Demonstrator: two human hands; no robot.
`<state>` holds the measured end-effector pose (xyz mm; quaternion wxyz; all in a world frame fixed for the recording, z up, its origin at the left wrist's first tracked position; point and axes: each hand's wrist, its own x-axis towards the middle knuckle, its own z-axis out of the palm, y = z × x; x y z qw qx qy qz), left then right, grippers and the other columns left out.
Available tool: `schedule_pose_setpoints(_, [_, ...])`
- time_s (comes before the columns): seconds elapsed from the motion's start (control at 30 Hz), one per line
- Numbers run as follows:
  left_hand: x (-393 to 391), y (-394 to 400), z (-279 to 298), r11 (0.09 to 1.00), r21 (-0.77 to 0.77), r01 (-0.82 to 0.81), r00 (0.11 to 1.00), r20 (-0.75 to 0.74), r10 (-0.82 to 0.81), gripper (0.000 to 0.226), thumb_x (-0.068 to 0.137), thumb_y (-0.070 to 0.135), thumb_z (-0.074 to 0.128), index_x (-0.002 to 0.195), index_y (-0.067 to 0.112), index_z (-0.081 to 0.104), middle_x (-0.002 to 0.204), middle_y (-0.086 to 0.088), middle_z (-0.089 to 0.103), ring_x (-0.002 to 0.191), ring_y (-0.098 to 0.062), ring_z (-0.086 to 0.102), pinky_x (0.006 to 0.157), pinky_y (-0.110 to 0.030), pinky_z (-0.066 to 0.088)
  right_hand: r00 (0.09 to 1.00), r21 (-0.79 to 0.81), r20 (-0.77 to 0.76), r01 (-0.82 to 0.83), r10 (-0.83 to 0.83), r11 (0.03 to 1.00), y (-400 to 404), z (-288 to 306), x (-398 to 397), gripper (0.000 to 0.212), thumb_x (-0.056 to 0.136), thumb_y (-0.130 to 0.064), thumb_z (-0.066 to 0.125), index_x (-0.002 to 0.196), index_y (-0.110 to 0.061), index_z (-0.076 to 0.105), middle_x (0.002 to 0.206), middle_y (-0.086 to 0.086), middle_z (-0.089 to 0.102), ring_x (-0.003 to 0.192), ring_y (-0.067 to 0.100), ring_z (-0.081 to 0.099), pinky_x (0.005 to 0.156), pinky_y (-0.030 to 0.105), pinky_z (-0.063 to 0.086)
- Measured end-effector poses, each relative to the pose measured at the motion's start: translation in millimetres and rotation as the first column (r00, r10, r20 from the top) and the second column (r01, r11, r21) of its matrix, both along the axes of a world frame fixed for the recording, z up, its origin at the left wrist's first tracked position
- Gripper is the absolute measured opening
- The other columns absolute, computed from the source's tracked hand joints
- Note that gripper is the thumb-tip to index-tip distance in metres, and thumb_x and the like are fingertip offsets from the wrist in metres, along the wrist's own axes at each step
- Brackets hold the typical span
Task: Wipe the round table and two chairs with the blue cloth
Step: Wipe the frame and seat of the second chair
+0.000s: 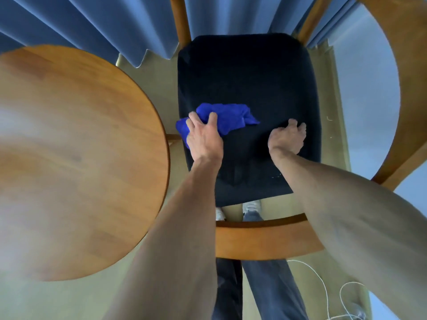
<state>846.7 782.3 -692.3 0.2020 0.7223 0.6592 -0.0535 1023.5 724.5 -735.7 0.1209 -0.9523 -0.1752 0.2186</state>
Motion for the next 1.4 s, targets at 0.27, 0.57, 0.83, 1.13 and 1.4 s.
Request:
schedule_pose_setpoints(0.27, [-1,-4,-24,0.983,-0.161,0.087,0.956,-0.263,-0.128,0.059,0.092,0.022,0.059,0.142,0.025,0.028,0.143,-0.033,0.022,0.126,-0.048,0.037,0.078,-0.047,0.057,0.973,0.009,0.111,-0.204,0.202,0.979,-30,-18,-7,0.053,0.094,-0.010,0.040,0.147,-0.009,0.036,0.160,0.021,0.017,0.148,0.033,0.019,0.109,0.043,0.034])
schedule_pose_setpoints(0.57, [7,-72,-3,0.938,-0.332,0.104,0.959,-0.216,-0.183,0.056,0.083,0.024,0.073,0.131,0.025,0.045,0.125,-0.016,0.036,0.106,-0.029,0.047,0.072,-0.032,0.042,0.984,0.012,0.021,-0.176,0.175,0.984,-29,-9,0,0.052,0.094,-0.008,0.040,0.146,-0.012,0.037,0.162,0.017,0.015,0.149,0.030,0.016,0.111,0.046,0.034])
schedule_pose_setpoints(0.83, [7,-104,4,0.898,-0.421,0.129,0.981,-0.081,-0.179,0.045,0.082,0.022,0.071,0.123,0.021,0.052,0.115,-0.013,0.047,0.097,-0.029,0.055,0.075,-0.036,0.044,0.976,0.023,-0.019,-0.216,0.217,0.976,-37,-3,12,0.046,0.095,-0.008,0.041,0.140,-0.010,0.046,0.160,0.015,0.020,0.146,0.029,0.023,0.109,0.045,0.037])
schedule_pose_setpoints(1.13, [15,-55,9,0.994,-0.029,-0.109,0.990,0.085,0.111,0.034,0.086,0.008,0.057,0.116,0.023,0.048,0.119,-0.008,0.040,0.103,-0.026,0.047,0.063,-0.035,0.036,0.987,0.108,0.031,-0.161,0.159,0.981,-33,-1,-17,0.049,0.091,-0.004,0.043,0.140,-0.007,0.045,0.155,0.019,0.032,0.142,0.032,0.031,0.111,0.046,0.034])
schedule_pose_setpoints(1.4, [-16,31,-6,0.972,0.070,-0.223,0.975,0.035,0.221,0.056,0.079,-0.008,0.050,0.128,0.019,0.043,0.135,-0.017,0.036,0.103,-0.032,0.051,0.072,-0.036,0.039,0.981,0.068,0.072,-0.184,0.179,0.981,-30,-14,-51,0.052,0.088,-0.008,0.044,0.140,-0.010,0.044,0.161,0.016,0.021,0.149,0.032,0.017,0.106,0.045,0.035])
